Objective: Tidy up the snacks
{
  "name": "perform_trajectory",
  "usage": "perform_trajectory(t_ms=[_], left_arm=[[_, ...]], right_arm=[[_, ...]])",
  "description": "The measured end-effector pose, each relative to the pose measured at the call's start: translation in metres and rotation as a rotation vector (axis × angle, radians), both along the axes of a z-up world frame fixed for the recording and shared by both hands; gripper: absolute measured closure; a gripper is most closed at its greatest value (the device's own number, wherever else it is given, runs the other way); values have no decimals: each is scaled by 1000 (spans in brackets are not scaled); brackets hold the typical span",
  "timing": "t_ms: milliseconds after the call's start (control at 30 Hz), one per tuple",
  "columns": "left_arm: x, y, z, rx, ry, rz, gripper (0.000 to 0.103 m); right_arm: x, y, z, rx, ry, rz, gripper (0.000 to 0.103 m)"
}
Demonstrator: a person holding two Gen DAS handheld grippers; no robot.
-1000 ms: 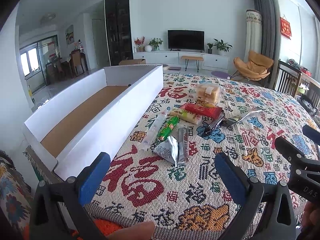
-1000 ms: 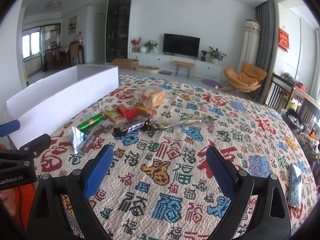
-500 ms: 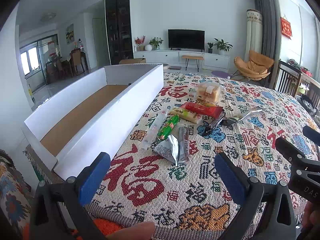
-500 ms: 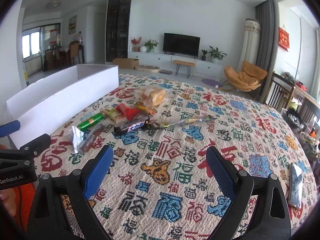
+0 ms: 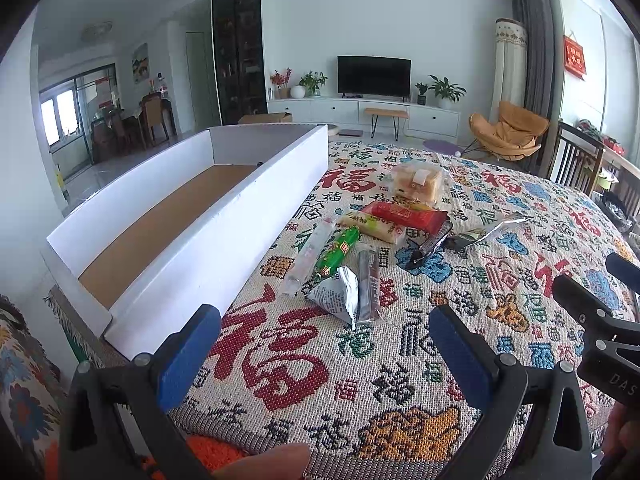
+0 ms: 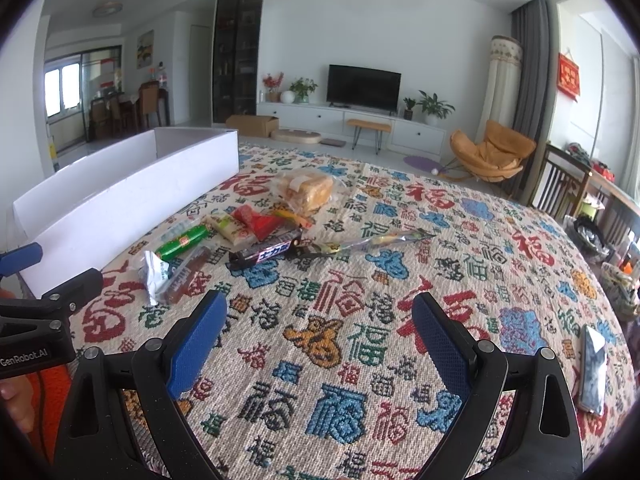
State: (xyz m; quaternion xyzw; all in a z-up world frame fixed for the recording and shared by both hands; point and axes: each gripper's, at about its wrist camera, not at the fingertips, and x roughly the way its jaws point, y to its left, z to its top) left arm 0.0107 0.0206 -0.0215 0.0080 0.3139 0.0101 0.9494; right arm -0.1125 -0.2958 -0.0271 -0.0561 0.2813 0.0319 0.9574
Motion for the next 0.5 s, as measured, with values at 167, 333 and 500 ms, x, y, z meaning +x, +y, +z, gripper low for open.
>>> perform_trajectory(t_ms=[167,333,500], left_arm=[[1,0,0,-1,0,0,0],[1,1,0,-1,0,0,0],[1,1,-1,-2,1,1,0]], right_arm=[[0,0,0,-1,0,1,7],[0,0,0,0,1,1,7],[0,0,0,2,1,0,7]])
